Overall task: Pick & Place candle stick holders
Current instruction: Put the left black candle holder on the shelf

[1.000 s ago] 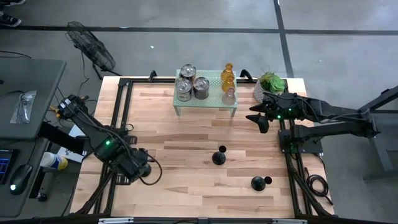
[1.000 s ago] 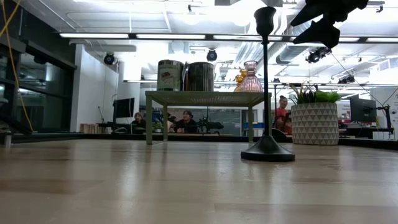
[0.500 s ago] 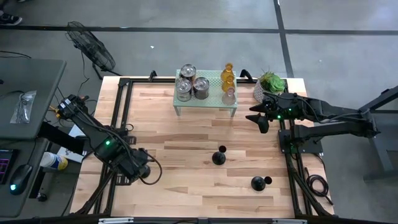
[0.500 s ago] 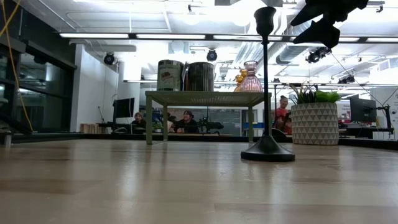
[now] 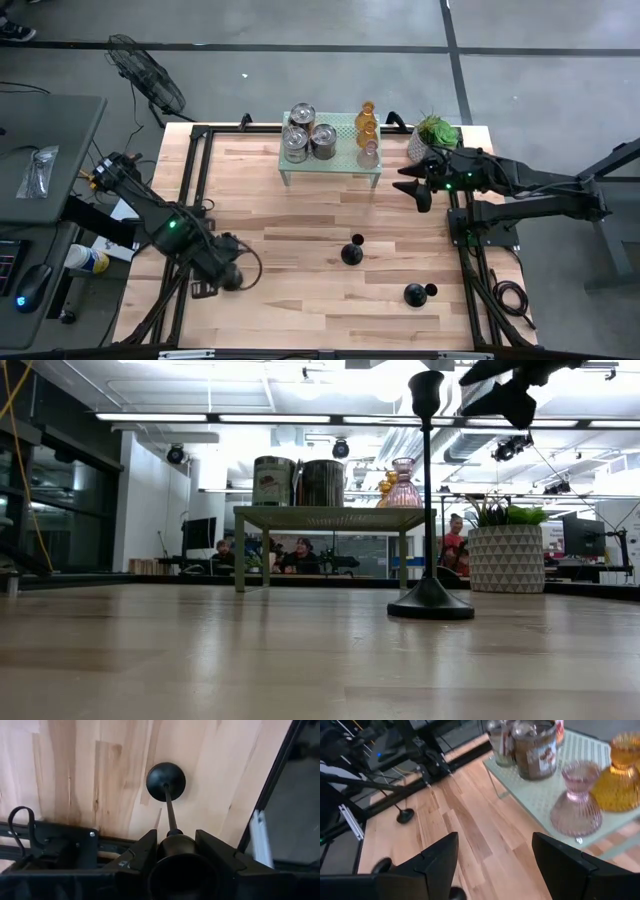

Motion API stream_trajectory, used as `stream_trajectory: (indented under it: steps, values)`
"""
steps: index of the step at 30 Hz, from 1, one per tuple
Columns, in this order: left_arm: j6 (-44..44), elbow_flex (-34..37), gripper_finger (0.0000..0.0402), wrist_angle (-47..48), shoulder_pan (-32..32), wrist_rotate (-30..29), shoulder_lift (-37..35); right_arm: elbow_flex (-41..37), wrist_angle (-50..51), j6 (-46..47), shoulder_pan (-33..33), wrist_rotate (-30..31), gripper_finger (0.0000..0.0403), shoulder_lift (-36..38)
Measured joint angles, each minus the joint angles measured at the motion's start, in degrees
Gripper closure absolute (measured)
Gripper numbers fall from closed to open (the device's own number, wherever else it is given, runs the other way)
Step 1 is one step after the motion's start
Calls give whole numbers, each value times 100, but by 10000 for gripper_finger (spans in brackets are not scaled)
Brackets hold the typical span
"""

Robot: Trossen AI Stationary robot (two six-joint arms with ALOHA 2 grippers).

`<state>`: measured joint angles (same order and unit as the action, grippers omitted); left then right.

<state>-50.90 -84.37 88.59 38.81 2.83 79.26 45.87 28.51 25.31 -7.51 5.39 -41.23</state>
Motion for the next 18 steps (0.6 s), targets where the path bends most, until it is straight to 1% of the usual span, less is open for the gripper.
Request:
stream_trajectory:
  steps: [5, 8, 12, 18]
  values:
    - [-58, -319, 284, 101, -515, 22, -2, 0, -519, -126, 11, -35, 156, -137]
    - [-34, -391, 284, 150, -845, 176, -2, 0, -1036, -231, 173, -95, 156, -384]
    - [66, -403, 284, 146, -1234, 512, -2, 0, -2003, -626, 605, -93, 156, -901]
    - [112, -403, 284, 145, -1761, 730, -2, 2, -3621, -942, 1174, 247, 156, -1868]
